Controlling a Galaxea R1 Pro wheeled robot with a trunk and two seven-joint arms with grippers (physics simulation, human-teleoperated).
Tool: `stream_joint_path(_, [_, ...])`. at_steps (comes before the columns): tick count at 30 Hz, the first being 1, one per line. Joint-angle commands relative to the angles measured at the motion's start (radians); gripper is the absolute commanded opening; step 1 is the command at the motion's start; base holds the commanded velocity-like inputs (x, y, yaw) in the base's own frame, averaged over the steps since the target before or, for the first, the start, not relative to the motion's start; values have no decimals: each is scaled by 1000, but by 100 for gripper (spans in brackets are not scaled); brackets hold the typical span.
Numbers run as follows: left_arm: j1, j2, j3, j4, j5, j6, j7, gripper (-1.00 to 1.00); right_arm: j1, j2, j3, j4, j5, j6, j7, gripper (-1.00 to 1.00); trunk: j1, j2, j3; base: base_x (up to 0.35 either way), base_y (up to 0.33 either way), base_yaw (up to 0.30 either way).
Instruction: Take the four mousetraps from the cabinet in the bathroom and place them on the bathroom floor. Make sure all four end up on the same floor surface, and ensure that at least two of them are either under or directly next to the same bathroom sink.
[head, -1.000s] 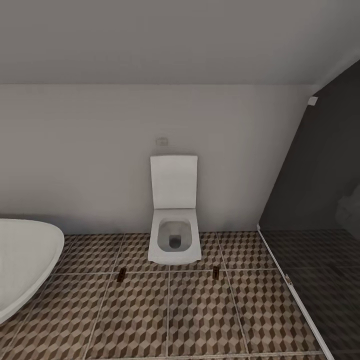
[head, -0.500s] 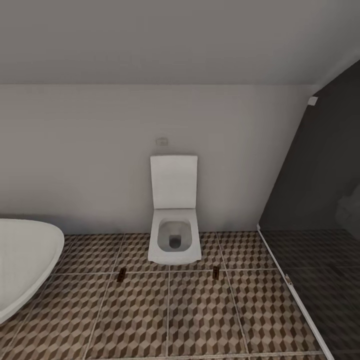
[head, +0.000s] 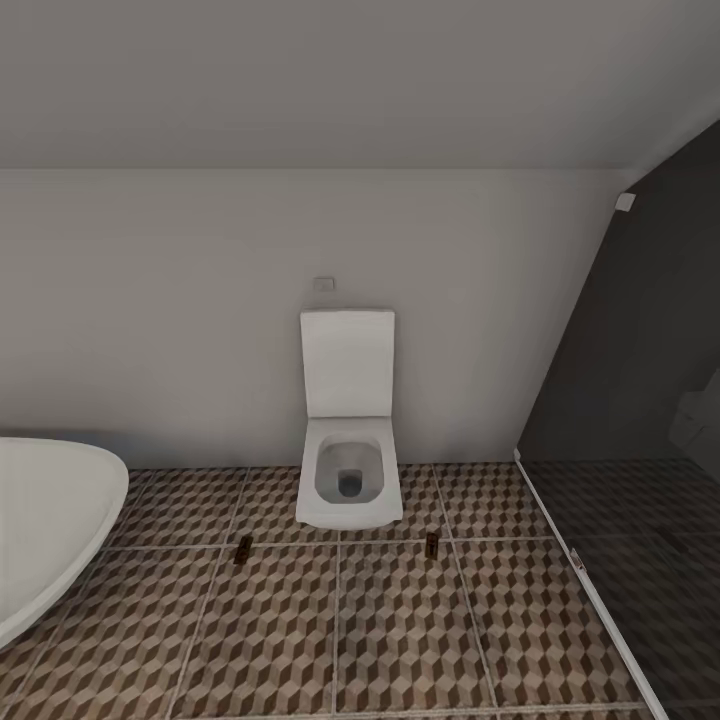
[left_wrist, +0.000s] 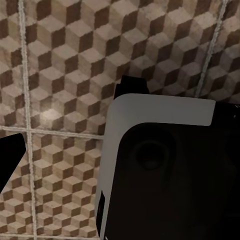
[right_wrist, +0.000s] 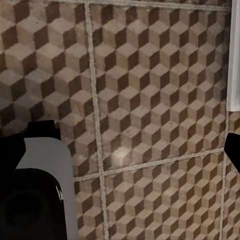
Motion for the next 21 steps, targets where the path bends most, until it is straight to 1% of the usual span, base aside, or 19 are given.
stream_joint_path(1, [-2, 0, -8, -2, 11, -3, -4, 100, -1, 1, 8, 4, -9, -7, 0, 100, 0, -1, -1, 0, 0, 0])
stream_joint_path(21, [-2, 1, -8, -2, 11, -3, -4, 100, -1, 1, 8, 4, -9, -7, 0, 100, 0, -1, -1, 0, 0, 0])
